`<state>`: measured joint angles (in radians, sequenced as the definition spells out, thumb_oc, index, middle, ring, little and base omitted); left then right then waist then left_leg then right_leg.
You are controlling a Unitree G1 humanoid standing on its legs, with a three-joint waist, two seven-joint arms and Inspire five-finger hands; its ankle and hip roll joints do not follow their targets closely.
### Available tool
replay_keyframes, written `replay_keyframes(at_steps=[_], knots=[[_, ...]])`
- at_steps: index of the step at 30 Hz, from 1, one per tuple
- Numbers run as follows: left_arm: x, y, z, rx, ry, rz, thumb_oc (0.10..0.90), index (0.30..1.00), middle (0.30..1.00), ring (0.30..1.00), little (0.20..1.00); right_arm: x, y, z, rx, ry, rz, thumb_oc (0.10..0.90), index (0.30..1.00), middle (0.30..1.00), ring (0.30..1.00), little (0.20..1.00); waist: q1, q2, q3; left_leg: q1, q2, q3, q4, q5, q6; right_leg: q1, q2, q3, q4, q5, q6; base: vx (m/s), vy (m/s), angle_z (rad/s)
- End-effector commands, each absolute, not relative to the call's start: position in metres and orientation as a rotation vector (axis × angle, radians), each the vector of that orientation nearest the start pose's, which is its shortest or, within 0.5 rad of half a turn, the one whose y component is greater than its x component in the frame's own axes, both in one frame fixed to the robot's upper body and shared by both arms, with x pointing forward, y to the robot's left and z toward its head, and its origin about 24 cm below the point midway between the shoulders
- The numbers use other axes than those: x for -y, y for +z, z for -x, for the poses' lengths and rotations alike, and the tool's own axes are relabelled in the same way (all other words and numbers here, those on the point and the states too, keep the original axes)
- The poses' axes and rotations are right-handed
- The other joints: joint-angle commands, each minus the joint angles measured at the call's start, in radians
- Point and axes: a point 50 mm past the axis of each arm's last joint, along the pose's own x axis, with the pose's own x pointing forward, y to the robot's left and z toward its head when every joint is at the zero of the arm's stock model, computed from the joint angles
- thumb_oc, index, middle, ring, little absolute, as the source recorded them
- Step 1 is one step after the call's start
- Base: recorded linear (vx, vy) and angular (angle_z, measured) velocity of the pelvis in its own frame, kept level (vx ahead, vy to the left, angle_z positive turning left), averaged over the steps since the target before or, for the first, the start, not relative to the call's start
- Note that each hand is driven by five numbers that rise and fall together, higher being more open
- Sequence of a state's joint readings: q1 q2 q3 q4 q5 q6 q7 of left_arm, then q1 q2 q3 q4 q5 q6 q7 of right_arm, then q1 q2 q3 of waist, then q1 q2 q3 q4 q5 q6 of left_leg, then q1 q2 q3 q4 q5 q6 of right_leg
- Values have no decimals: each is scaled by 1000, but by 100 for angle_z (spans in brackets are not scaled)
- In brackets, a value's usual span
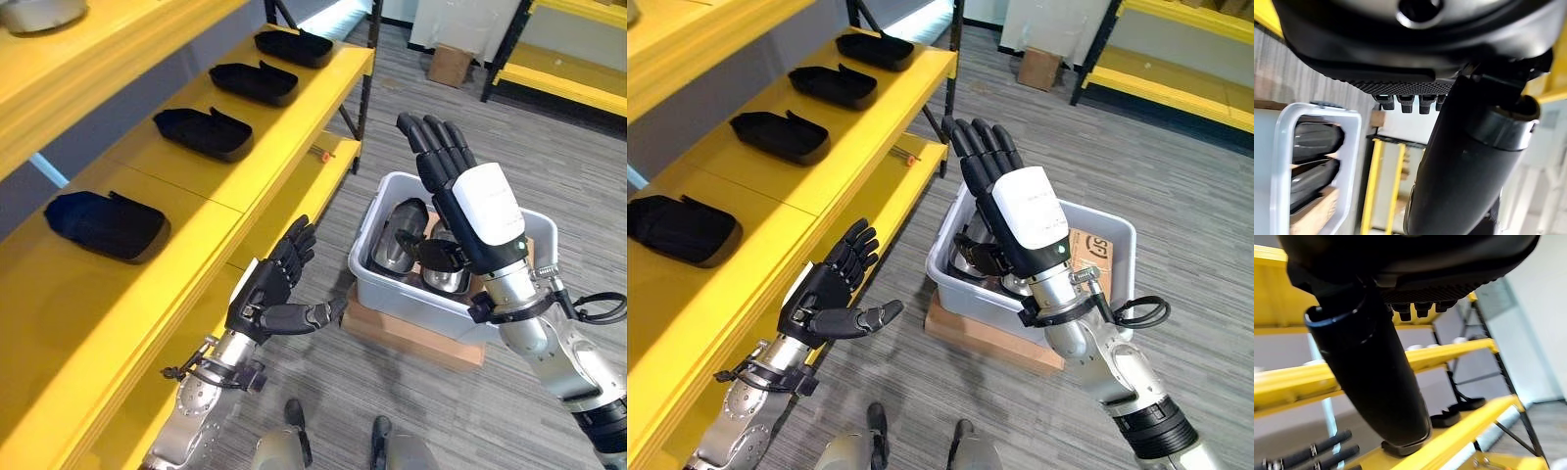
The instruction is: Move parts from the plastic box to the shelf.
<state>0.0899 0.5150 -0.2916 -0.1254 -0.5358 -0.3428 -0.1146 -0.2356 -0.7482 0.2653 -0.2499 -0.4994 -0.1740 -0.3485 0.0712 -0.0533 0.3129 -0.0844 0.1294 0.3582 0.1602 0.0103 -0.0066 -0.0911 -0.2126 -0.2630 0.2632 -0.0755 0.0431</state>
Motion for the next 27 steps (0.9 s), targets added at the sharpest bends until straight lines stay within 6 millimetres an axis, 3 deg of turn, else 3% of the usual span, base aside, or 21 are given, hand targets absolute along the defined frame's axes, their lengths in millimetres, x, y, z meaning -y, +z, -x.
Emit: replay_keyframes(at_steps=[1, 3, 5, 8, 9, 11, 13, 14, 16, 20, 22, 23, 27], knots=[[-156, 115, -224, 486, -470, 82, 900, 1000, 1000, 1000, 1000, 173, 207, -263, 928, -143, 975, 900, 1000, 1000, 1000, 1000, -14, 8, -44, 0, 2, -55, 10, -90, 13, 81, -3, -15, 115, -105, 59, -2, -193, -20], [-155, 116, -225, 490, -471, 74, 900, 1000, 1000, 1000, 1000, 176, 205, -265, 893, -178, 947, 900, 1000, 1000, 1000, 1000, -18, 9, -41, 0, 15, -52, 17, -91, 10, 85, -37, -3, 86, -71, 68, -40, -285, -10], [-157, 119, -228, 504, -444, 64, 900, 1000, 1000, 1000, 1000, 177, 202, -268, 861, -200, 906, 900, 1000, 1000, 1000, 1000, -31, 15, -37, 2, 58, -40, 27, -87, -12, 68, -107, 26, 19, 22, 96, -74, -397, -10], [-159, 123, -231, 520, -423, 66, 900, 1000, 1000, 1000, 1000, 174, 202, -270, 853, -203, 892, 900, 1000, 1000, 1000, 1000, -34, 14, -27, 2, 94, -23, 42, -94, -31, 50, -139, 35, -22, 71, 116, -68, -380, -31], [-160, 127, -233, 537, -401, 74, 900, 1000, 1000, 1000, 1000, 171, 202, -272, 848, -195, 880, 900, 1000, 1000, 1000, 1000, -43, 11, -10, 9, 134, -16, 48, -101, -50, 14, -178, 34, -28, 120, 141, -87, -580, -24], [-165, 129, -232, 534, -378, 75, 900, 1000, 1000, 1000, 1000, 172, 201, -272, 837, -189, 888, 900, 1000, 1000, 1000, 1000, -39, 9, -2, -3, 182, -12, 67, -96, -84, 25, -167, 29, -67, 91, 160, -83, -720, -41], [-172, 125, -231, 500, -323, 123, 900, 1000, 1000, 1000, 1000, 171, 204, -270, 838, -158, 916, 900, 1000, 1000, 1000, 1000, -38, 5, -2, -1, 248, 8, 72, -59, -119, 30, -136, -15, -59, 49, 156, -43, -566, -41], [-173, 125, -230, 496, -318, 129, 900, 1000, 1000, 1000, 1000, 170, 204, -270, 836, -153, 919, 900, 1000, 1000, 1000, 1000, -38, 7, 1, 7, 255, 7, 70, -58, -124, 29, -133, -15, -44, 34, 155, 13, -338, -32], [-175, 121, -226, 461, -306, 130, 900, 1000, 1000, 1000, 1000, 166, 206, -270, 840, -119, 947, 900, 1000, 1000, 1000, 1000, -40, 15, 2, 41, 301, -20, 35, -27, -139, 3, -108, 2, 59, -45, 124, 121, -471, -52], [-181, 110, -221, 411, -268, 215, 900, 1000, 1000, 1000, 1000, 159, 205, -274, 843, -14, 1021, 900, 1000, 1000, 1000, 1000, -41, 32, -8, 89, 365, -28, -11, 63, -161, -14, -66, -14, 112, -83, 71, 87, -369, -30], [-183, 108, -222, 405, -246, 238, 900, 1000, 1000, 1000, 1000, 155, 206, -274, 861, 26, 1036, 900, 1000, 1000, 1000, 1000, -41, 40, -10, 90, 352, -56, -6, 87, -161, -24, -43, -5, 117, -89, 56, 53, -271, -31], [-180, 110, -224, 428, -246, 233, 900, 1000, 1000, 1000, 1000, 149, 206, -274, 882, 64, 1050, 900, 1000, 1000, 1000, 1000, -38, 47, -2, 60, 322, -104, 34, 107, -154, -28, -17, 8, 121, -99, 35, 31, -227, -31], [-173, 110, -228, 433, -260, 232, 900, 1000, 1000, 1000, 1000, 144, 203, -274, 902, 94, 1030, 900, 1000, 1000, 1000, 1000, -46, 70, 11, 9, 245, -84, 62, 102, -142, -16, 17, -26, 96, -100, 8, 43, -160, -29]])
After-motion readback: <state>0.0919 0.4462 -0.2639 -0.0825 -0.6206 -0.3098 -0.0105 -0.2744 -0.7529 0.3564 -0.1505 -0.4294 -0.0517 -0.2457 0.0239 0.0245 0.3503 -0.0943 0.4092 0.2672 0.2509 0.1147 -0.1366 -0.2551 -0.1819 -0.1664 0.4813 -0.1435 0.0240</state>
